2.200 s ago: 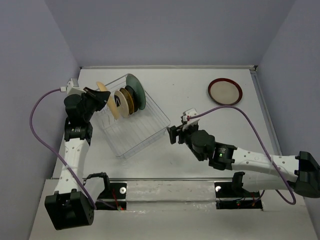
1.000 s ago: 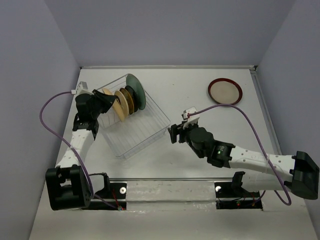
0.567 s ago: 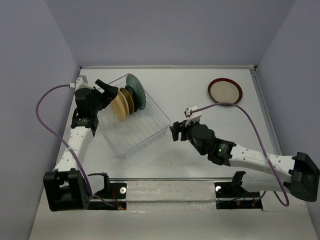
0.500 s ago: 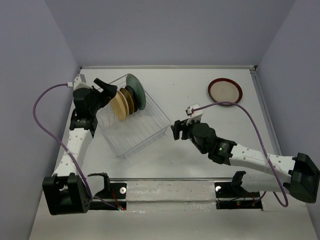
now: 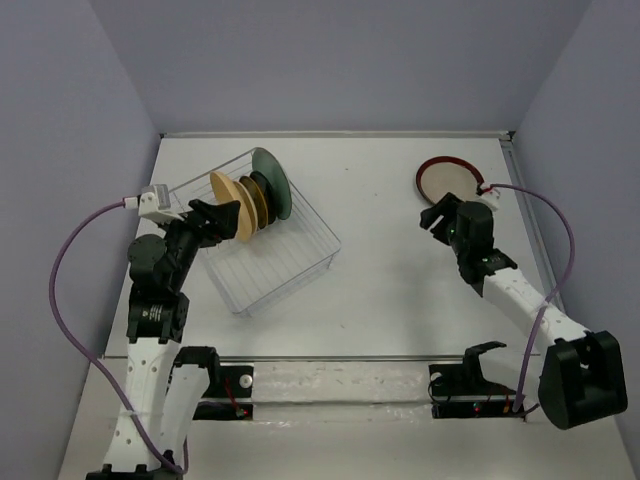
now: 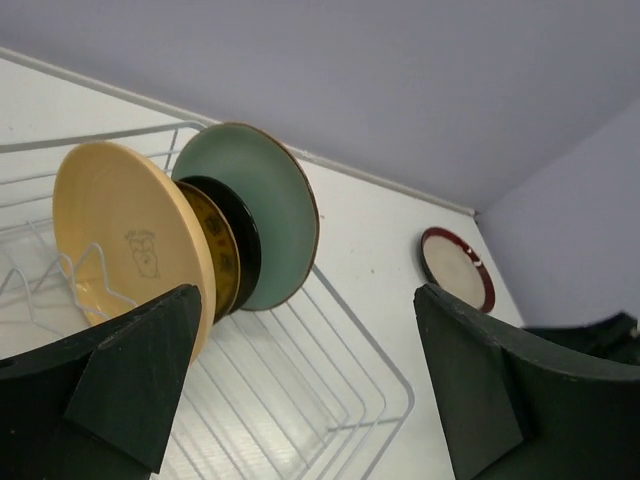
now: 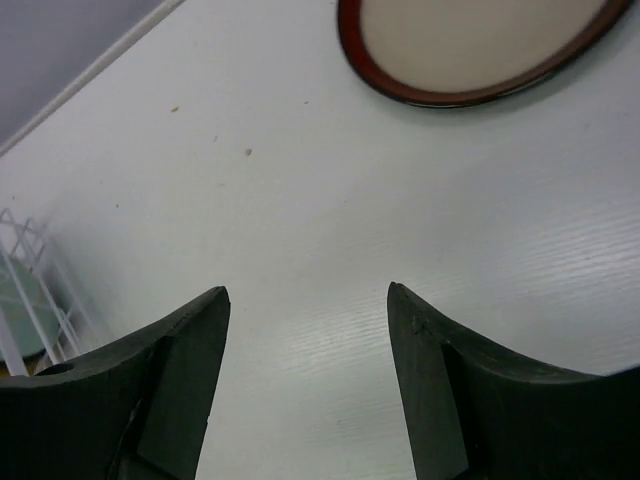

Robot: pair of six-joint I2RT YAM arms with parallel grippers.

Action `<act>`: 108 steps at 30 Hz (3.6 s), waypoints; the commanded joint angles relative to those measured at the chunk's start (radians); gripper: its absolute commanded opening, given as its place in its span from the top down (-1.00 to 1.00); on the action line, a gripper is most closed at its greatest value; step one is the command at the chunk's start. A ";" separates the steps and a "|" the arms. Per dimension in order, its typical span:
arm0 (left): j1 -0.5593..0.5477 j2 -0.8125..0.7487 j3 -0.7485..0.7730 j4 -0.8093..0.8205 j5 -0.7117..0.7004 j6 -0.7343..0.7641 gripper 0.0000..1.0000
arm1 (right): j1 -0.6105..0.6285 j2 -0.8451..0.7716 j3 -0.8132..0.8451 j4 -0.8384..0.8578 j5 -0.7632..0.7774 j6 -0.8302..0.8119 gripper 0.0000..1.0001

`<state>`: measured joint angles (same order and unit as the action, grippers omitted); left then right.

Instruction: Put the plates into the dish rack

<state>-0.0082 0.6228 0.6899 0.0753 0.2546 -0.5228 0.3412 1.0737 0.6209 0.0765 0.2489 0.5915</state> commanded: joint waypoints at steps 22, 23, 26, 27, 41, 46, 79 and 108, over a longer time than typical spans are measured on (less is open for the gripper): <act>-0.248 -0.138 -0.049 -0.134 0.034 0.208 -0.98 | -0.627 0.791 0.401 0.071 -0.315 0.295 -0.43; -0.249 -0.138 -0.049 -0.135 0.034 0.208 -0.98 | -0.627 0.814 0.427 0.071 -0.326 0.298 -0.42; -0.254 -0.129 -0.047 -0.135 0.034 0.210 -0.98 | -0.627 0.900 0.474 0.069 -0.371 0.312 -0.28; -0.254 -0.126 -0.046 -0.134 0.032 0.208 -0.98 | -0.627 0.919 0.485 0.071 -0.384 0.317 -0.23; -0.256 -0.041 -0.036 -0.108 0.098 0.179 -0.98 | -0.607 0.510 0.222 0.311 -0.517 0.383 0.87; -0.292 0.015 -0.012 -0.048 0.189 0.083 -0.98 | -0.493 0.208 0.096 0.309 -0.505 0.358 0.87; -0.579 0.485 0.152 0.245 0.109 -0.043 -0.92 | -0.104 -0.198 0.023 0.212 -0.844 0.320 0.86; -0.463 0.339 0.184 0.224 0.437 -0.017 0.89 | 0.053 0.086 0.069 0.445 -1.237 0.163 -0.11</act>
<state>-0.4824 1.0203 0.7971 0.1806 0.5632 -0.5041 0.3538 1.1488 0.6186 0.4129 -0.9108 0.7879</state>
